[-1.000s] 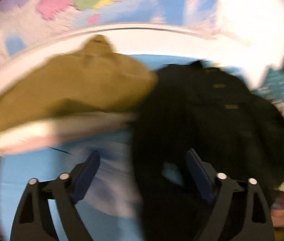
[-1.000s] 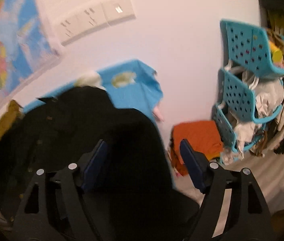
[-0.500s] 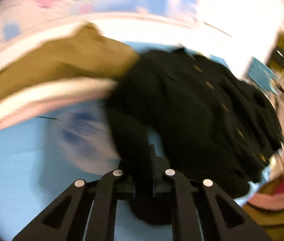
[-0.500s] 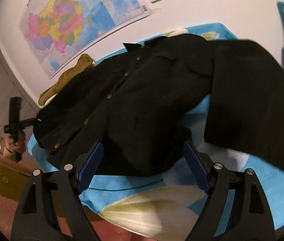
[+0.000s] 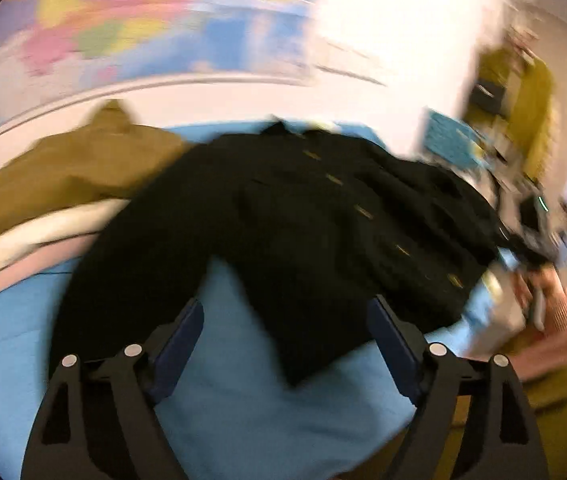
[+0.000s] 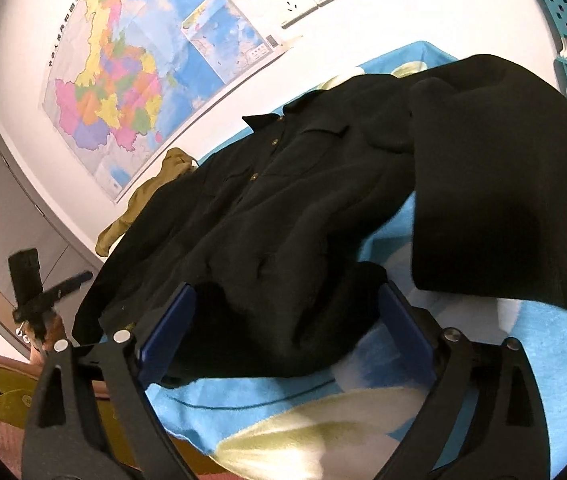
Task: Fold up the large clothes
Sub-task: 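Lower the coat onto the bed with both grippers, spreading it flat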
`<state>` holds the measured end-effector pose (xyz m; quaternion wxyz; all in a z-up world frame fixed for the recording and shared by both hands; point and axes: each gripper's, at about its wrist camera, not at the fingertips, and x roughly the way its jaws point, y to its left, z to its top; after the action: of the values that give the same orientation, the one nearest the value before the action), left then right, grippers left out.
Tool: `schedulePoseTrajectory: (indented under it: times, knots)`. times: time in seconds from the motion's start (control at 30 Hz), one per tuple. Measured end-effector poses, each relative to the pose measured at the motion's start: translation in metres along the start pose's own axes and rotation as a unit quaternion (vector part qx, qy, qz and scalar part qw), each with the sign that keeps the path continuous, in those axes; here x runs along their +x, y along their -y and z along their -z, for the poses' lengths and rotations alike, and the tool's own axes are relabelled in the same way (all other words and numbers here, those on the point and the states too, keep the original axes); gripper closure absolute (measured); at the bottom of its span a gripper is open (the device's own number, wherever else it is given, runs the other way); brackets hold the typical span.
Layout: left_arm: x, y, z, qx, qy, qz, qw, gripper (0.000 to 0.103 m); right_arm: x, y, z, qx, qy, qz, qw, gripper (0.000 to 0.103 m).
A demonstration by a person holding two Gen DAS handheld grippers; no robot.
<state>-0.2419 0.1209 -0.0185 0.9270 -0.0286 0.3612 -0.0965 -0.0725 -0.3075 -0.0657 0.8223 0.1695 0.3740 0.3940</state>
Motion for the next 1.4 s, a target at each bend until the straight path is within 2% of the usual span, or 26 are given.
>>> schedulePoseTrajectory:
  times: [0.07,0.13,0.17,0.2,0.23,0.3,0.33,0.37,0.4,0.53,0.63,0.73,0.83,0.9,0.93,0.97,1.0,1.03,1.07,1.1,1.13,1.2,1.27,1.33,1.4]
  knots:
    - [0.019,0.011,0.008,0.03,-0.02,-0.003,0.9993,0.012,0.007,-0.005,0.0,-0.01,0.003,0.006,1.0,0.011]
    - [0.045,0.013,0.015,0.05,-0.049,-0.031,0.9971,0.012,0.01,-0.008,0.002,-0.016,0.005,0.007,1.0,0.011]
    - [0.055,0.015,0.016,0.048,-0.061,-0.034,0.9964,0.013,0.012,-0.008,0.002,-0.017,0.006,0.005,1.0,0.018]
    - [0.063,0.017,0.017,0.044,-0.065,-0.034,0.9963,0.017,0.014,-0.009,0.001,-0.017,0.005,0.002,1.0,0.028]
    - [0.07,0.016,0.017,0.035,-0.067,-0.031,0.9967,0.032,0.015,-0.007,0.0,-0.009,0.004,0.001,1.0,0.056]
    - [0.076,0.017,0.014,0.021,-0.058,-0.05,0.9969,0.058,0.012,-0.001,-0.003,0.008,0.003,-0.011,1.0,0.085]
    - [0.077,0.012,0.009,0.004,-0.063,-0.04,0.9972,0.085,0.007,-0.002,-0.004,0.01,0.01,-0.015,1.0,0.087]
    - [0.074,0.007,0.005,-0.021,-0.065,-0.016,0.9976,0.092,-0.002,-0.004,-0.007,0.009,0.022,-0.023,0.999,0.089]
    - [0.065,0.003,0.002,-0.04,-0.056,-0.001,0.9976,0.093,-0.01,-0.007,-0.009,0.008,0.032,-0.028,0.999,0.09]
    - [0.017,0.006,-0.015,-0.037,-0.016,0.024,0.9989,0.096,-0.064,-0.021,-0.021,-0.006,0.088,-0.038,0.995,0.092]
    - [-0.012,0.016,-0.02,-0.007,-0.008,0.01,0.9999,0.096,-0.1,-0.027,-0.021,-0.024,0.112,-0.038,0.993,0.093]
    - [-0.016,0.021,-0.01,0.007,-0.036,0.003,0.9993,0.096,-0.112,-0.026,-0.013,-0.03,0.11,-0.022,0.993,0.094]
    - [0.005,0.019,0.013,0.021,-0.083,-0.003,0.9963,0.093,-0.097,-0.007,0.001,-0.01,0.057,0.011,0.998,0.093]
    - [0.022,0.019,0.026,0.036,-0.116,-0.013,0.9925,0.082,-0.084,0.008,0.011,-0.003,0.016,0.044,0.999,0.091]
    - [0.027,0.019,0.031,0.046,-0.121,-0.017,0.9914,0.066,-0.079,0.017,0.017,0.0,-0.006,0.065,0.998,0.087]
    - [0.029,0.016,0.034,0.054,-0.116,-0.046,0.9907,0.037,-0.077,0.02,0.019,0.003,-0.013,0.079,0.997,0.077]
    - [0.029,0.012,0.034,0.061,-0.106,-0.08,0.9892,0.027,-0.078,0.026,0.022,0.012,-0.016,0.09,0.996,0.072]
    - [0.023,0.006,0.033,0.06,-0.086,-0.104,0.9891,0.024,-0.083,0.03,0.022,0.018,-0.008,0.081,0.997,0.061]
    - [0.015,-0.001,0.031,0.046,-0.073,-0.087,0.9924,0.024,-0.093,0.032,0.02,0.022,0.01,0.081,0.996,0.041]
    - [0.007,-0.003,0.028,0.037,-0.061,-0.076,0.9946,0.024,-0.103,0.033,0.017,0.027,0.03,0.083,0.996,0.03]
    - [-0.004,-0.004,0.023,0.033,-0.039,-0.067,0.9964,0.024,-0.116,0.035,0.012,0.032,0.057,0.077,0.995,0.024]
    - [-0.022,0.0,0.016,0.051,-0.002,-0.066,0.9965,0.022,-0.136,0.037,0.003,0.026,0.099,0.071,0.992,0.024]
    - [-0.033,0.003,0.002,0.056,0.029,-0.057,0.9964,0.019,-0.142,0.044,-0.011,0.027,0.121,0.101,0.987,0.018]
    - [-0.035,0.007,-0.009,0.059,0.045,-0.055,0.9958,0.019,-0.133,0.056,-0.027,0.025,0.111,0.147,0.983,0.018]
    - [-0.032,0.011,-0.016,0.06,0.058,-0.063,0.9946,0.017,-0.115,0.069,-0.039,0.02,0.086,0.159,0.983,0.018]
